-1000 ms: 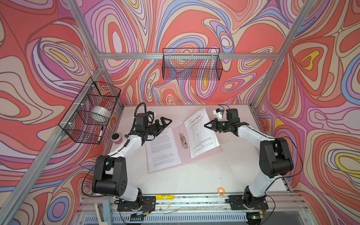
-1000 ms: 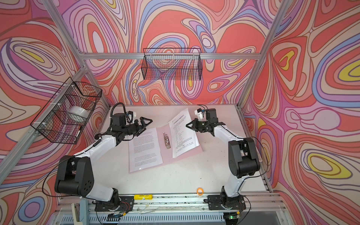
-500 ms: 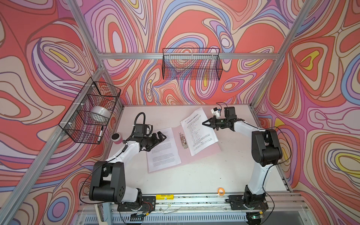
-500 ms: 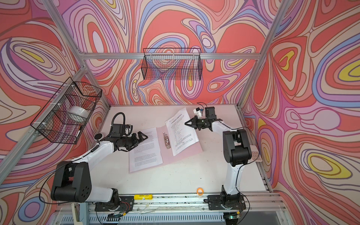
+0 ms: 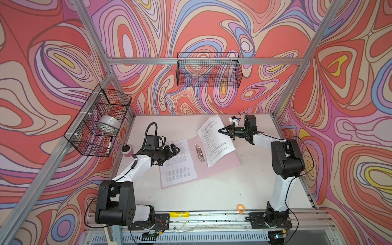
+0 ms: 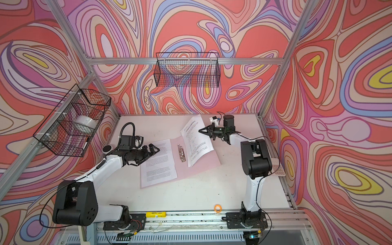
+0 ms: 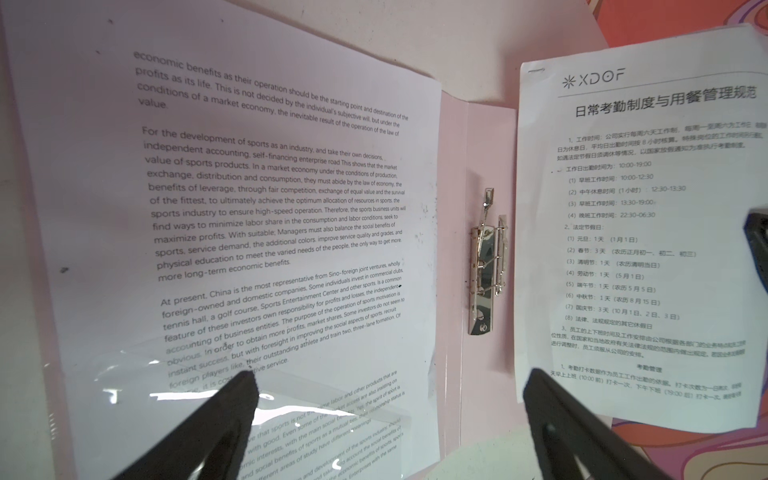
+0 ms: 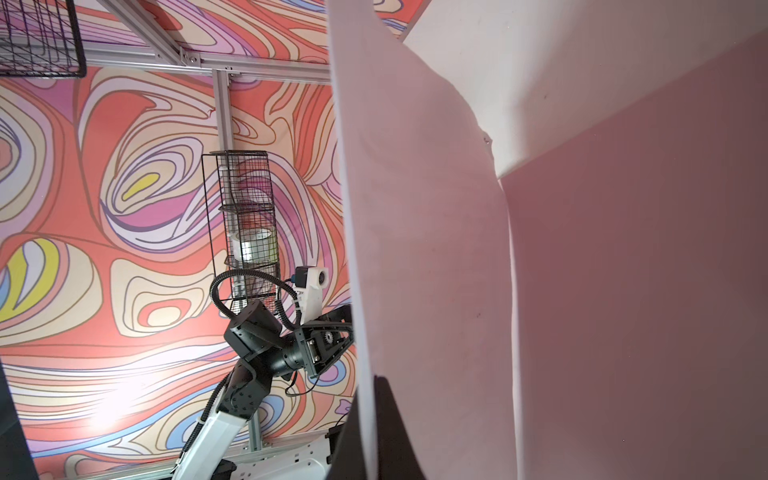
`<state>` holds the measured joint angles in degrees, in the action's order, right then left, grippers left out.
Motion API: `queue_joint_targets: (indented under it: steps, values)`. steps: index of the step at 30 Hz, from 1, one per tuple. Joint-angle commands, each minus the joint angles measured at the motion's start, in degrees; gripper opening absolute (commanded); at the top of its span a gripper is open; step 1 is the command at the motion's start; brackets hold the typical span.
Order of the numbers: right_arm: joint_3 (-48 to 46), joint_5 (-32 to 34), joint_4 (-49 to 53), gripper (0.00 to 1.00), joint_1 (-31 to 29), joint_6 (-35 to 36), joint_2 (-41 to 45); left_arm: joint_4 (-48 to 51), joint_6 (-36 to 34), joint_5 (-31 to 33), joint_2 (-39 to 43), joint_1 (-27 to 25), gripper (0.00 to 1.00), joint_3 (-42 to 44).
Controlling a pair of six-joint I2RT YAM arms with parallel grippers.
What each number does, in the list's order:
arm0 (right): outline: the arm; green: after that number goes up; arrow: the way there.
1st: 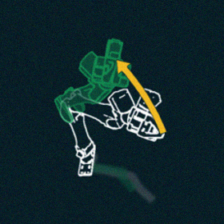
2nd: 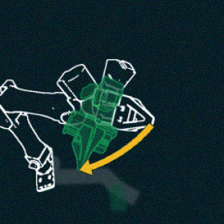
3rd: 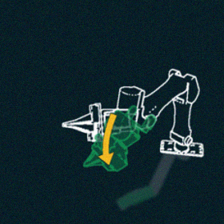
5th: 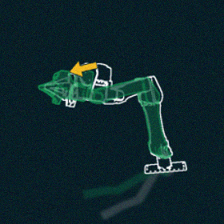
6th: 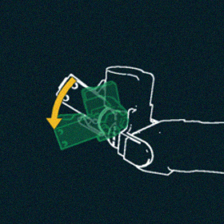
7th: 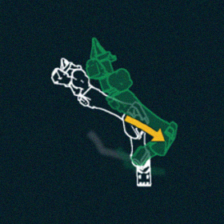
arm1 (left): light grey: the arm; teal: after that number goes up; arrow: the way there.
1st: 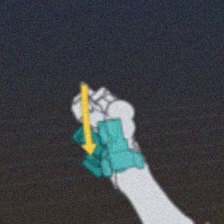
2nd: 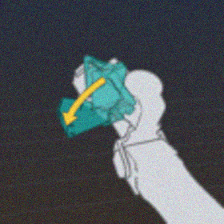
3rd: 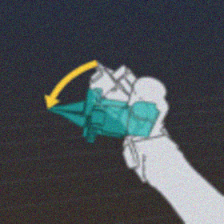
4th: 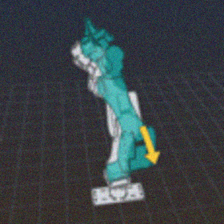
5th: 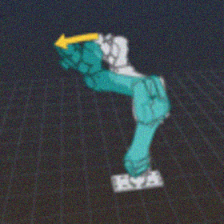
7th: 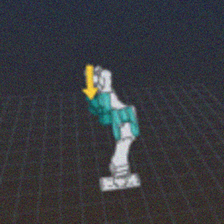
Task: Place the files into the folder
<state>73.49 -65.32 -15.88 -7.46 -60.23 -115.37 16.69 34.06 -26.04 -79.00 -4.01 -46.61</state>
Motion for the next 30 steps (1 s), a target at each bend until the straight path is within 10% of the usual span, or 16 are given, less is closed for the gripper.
queue_joint_targets:
  steps: [1, 7, 16, 30]
  values:
    - [-1.3, -1.6, -6.8, 0.00, 0.2, -6.3, -1.7, 0.8, -1.0, -0.8, 0.0, 0.5, 1.00, -0.2]
    - [-5.1, -2.4, -14.5, 0.00, 0.3, -13.8, -4.1, 0.2, -0.8, -2.0, -1.0, 0.6, 1.00, -0.1]
    - [2.1, 9.1, 28.1, 0.00, 0.3, 18.8, -4.3, 0.2, -1.0, -2.8, -1.7, 0.8, 0.99, -0.5]
    - [6.8, 23.6, 47.7, 0.00, 0.4, 38.8, -4.2, 1.6, -2.5, -1.1, -2.7, 0.8, 0.98, -1.4]
